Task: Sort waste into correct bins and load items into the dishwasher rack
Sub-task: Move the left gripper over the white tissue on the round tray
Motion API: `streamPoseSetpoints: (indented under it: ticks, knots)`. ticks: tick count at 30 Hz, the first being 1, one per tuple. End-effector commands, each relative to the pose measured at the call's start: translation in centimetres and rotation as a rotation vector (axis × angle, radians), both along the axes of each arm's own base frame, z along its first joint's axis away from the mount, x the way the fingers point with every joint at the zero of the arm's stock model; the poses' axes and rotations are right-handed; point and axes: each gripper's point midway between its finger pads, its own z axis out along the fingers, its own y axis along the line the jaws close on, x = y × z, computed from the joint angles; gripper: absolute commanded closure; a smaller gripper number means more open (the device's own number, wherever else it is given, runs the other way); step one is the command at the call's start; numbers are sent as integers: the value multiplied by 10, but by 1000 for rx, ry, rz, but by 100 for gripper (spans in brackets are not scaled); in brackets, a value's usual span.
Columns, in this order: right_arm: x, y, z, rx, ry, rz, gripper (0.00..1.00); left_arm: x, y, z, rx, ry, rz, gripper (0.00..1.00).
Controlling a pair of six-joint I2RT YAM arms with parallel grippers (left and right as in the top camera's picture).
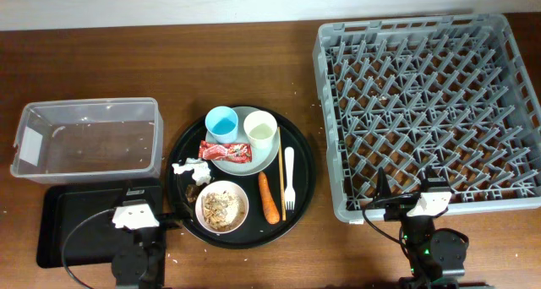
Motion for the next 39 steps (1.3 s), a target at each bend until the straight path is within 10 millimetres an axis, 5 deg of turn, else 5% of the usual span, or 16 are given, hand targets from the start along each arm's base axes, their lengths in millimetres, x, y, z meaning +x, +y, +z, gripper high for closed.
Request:
streamPoseSetpoints:
  ticks: [1, 34, 38, 39]
  knots:
    - [0, -3, -2, 2, 4, -16, 1, 0, -4, -2, 15, -1, -21, 1]
    - [0, -3, -2, 2, 4, -16, 1, 0, -3, -2, 16, -1, -16, 1]
    - [0, -3, -2, 1, 4, -16, 1, 0, -13, -1, 11, -4, -75, 1]
    - [0, -3, -2, 2, 4, -16, 1, -2, -42, 15, 4, -63, -240, 1]
